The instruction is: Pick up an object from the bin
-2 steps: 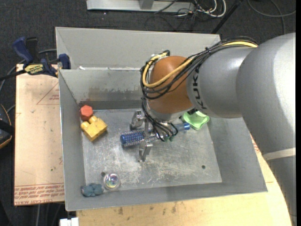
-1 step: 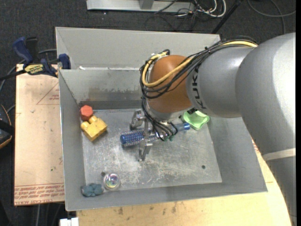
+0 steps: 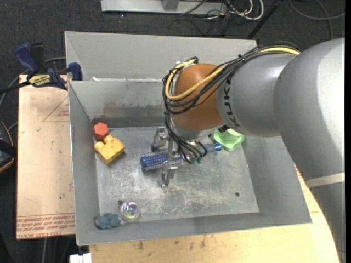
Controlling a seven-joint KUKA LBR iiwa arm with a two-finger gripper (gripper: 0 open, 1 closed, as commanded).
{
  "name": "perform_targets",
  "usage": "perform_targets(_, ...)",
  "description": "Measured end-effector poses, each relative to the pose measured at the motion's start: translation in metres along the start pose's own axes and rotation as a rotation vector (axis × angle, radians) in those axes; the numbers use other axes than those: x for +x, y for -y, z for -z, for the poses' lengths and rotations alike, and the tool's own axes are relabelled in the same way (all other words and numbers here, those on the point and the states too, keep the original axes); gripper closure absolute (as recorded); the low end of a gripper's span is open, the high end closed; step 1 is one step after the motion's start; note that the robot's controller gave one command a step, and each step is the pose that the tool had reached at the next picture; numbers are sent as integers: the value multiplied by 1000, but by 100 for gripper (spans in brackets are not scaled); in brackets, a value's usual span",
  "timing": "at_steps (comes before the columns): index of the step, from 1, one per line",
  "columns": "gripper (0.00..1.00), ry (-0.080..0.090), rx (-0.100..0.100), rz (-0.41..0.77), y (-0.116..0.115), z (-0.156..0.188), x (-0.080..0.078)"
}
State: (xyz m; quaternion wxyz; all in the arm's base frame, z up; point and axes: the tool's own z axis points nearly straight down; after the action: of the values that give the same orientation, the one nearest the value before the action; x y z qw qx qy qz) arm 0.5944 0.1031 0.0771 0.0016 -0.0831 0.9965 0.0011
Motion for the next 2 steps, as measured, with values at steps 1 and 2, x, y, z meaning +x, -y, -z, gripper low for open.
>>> perform_targets(1,0,0,0,-2,0,1,-1)
perform_targets(2,100,6,-1,-2,-1,4,-3)
